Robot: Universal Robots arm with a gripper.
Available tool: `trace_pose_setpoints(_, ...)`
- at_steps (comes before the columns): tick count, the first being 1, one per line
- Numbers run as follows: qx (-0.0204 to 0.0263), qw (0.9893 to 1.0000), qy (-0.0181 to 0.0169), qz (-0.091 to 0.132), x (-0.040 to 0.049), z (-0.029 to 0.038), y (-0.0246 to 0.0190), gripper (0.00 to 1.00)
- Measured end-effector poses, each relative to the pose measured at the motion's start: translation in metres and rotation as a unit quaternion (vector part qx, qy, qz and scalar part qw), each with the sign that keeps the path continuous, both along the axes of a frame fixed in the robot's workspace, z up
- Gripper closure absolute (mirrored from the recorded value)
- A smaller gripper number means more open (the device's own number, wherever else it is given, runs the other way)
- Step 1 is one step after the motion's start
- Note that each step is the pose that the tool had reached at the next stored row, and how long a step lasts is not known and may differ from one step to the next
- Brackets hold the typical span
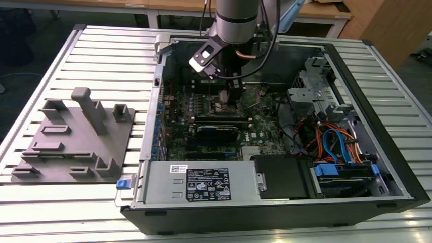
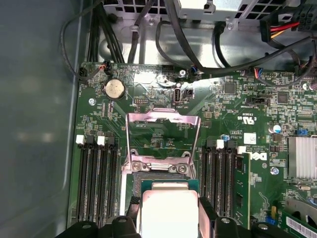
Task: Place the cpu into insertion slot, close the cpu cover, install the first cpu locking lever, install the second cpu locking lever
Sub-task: 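Place the cpu into insertion slot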
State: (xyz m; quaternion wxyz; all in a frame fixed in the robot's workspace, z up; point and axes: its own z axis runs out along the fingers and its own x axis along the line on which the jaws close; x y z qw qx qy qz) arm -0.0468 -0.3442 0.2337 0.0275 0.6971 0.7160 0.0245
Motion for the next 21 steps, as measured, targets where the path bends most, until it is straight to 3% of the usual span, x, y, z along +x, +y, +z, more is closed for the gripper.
trace_pose_setpoints(9, -0.0008, 1.0000, 0.0024, 0.000, -0.0003, -0.0139, 0.0028, 0.46)
trace_pose_setpoints(21, -0.0008, 0.9999, 0.0031, -0.013, -0.0026, -0.0253, 0.0041, 0.46)
